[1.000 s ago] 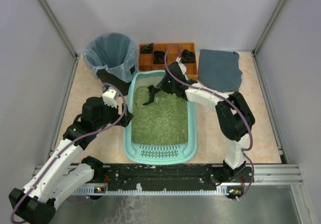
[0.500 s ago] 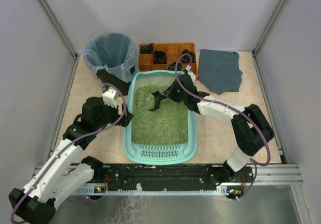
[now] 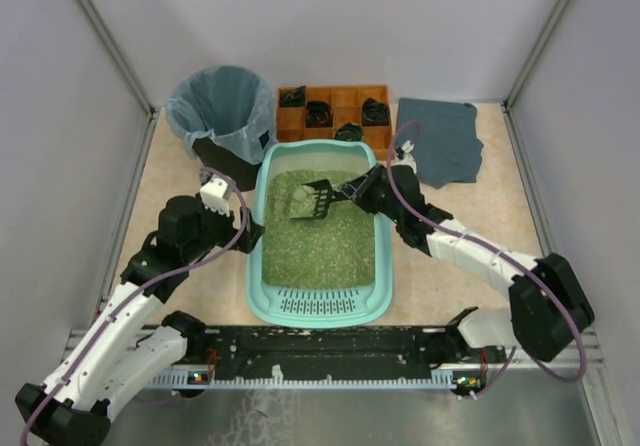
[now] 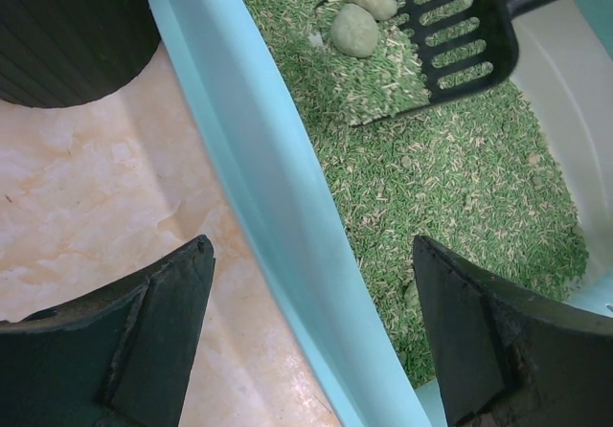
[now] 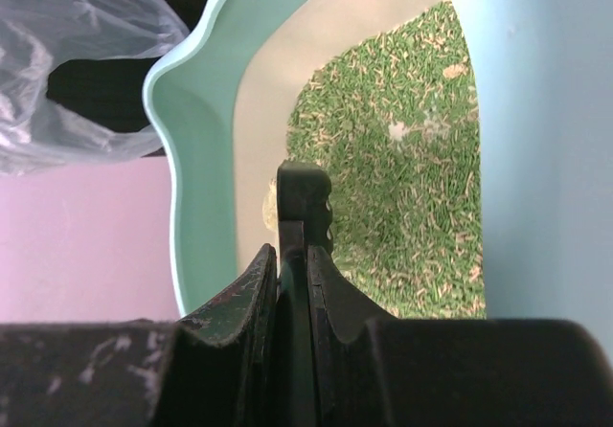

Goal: Clean the litter box

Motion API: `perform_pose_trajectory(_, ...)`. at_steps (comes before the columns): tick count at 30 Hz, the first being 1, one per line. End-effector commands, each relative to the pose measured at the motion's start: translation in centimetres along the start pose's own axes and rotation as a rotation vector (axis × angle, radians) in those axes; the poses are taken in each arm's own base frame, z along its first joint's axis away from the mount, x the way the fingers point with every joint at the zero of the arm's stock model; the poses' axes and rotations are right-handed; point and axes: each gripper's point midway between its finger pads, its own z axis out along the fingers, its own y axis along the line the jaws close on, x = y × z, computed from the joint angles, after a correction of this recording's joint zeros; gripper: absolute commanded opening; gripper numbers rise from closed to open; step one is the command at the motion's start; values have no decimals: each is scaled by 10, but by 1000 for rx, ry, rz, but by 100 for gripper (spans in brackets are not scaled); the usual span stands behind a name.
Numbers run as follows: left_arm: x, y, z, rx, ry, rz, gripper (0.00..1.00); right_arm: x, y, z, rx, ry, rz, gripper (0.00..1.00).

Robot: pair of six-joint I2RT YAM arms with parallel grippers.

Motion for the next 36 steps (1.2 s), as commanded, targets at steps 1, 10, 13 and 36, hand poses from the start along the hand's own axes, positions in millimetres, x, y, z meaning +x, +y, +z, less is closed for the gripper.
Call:
perform_pose_trajectory(1,-8,-4,-1,19,-39,21,89,-24,39,-34,-169,-76,50,0)
perform_pose_trajectory(10,-8,-9,0,50,-37,25,89,-45,12,-84,-205,-180,132,0)
perform_pose_trajectory(13,-8,-11,0,62,-39,29,89,-39,24,-94,-327,-158,169,0)
perform_pose_trajectory(36,-8,-11,0,63,-44,24,90,-20,43,-93,-470,58,178,0)
